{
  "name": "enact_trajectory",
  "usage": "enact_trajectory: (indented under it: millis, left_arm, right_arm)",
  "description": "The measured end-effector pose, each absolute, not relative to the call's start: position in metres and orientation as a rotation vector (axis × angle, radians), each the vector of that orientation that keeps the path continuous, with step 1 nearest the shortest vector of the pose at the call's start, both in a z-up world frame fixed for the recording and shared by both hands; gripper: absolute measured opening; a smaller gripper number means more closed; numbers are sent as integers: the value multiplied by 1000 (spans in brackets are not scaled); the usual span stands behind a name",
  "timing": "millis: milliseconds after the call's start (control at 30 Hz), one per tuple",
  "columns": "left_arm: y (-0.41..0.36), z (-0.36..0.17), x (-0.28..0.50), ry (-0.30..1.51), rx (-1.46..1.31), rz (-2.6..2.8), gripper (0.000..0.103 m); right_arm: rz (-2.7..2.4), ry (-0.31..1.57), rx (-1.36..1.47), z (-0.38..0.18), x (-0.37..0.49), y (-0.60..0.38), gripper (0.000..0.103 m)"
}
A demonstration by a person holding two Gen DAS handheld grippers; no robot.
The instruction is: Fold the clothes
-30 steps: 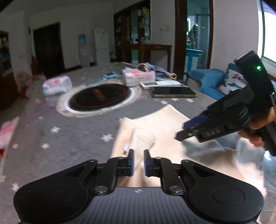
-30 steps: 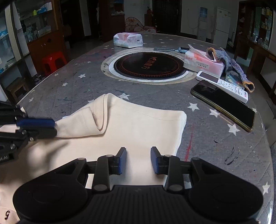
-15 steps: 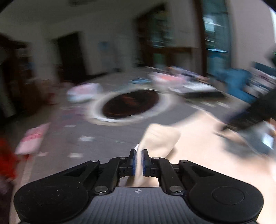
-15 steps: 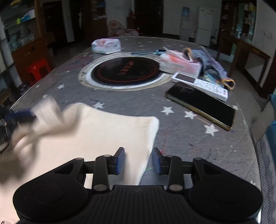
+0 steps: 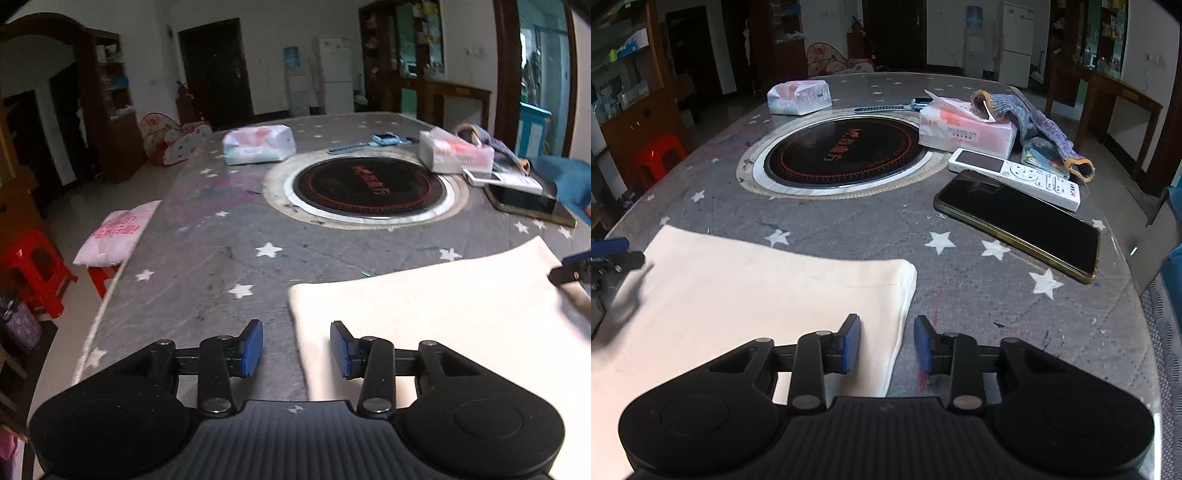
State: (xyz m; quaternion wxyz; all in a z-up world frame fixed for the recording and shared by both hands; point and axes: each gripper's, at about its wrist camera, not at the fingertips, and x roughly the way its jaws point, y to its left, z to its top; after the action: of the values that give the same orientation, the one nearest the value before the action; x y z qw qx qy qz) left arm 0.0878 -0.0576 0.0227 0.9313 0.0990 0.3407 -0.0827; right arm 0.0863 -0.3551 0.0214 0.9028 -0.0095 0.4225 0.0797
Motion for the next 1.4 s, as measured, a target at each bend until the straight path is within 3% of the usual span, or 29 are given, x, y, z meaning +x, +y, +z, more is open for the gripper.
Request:
enact_trajectory:
  millis: [67, 167, 233, 533, 767, 1100, 1200, 1267, 1400]
  left_arm:
    - [-63, 19, 93, 704, 237, -161, 33]
    - [-65, 15, 99, 713, 255, -153, 22]
    - [-65, 14, 104, 711, 262, -145, 16]
    - [-68, 11, 136, 704, 301, -84, 15]
    - [-69, 26, 122, 686, 277, -93, 23]
    - [-117, 47, 14, 657, 236, -406, 30]
    - [-137, 46, -13, 668, 225, -485, 34]
    - [-148, 45, -28, 673, 209, -528, 35]
    - [-165, 39, -47, 682, 223, -567, 38]
  right_arm:
    - [162, 870, -22, 21, 90, -355, 28]
    - [156, 866, -23, 21, 95, -354, 10]
    - [143, 860, -33, 21, 100, -352, 4]
    - [125, 846, -123, 20, 138, -340, 4]
    - [142, 848, -146, 34, 129, -349, 9]
    - [68, 843, -140, 74, 3, -420, 19]
    - [30, 849, -144, 76, -35, -434, 30]
    - [11, 837, -154, 74, -56, -437, 42]
    - [-1, 842, -181, 54, -77, -431, 49]
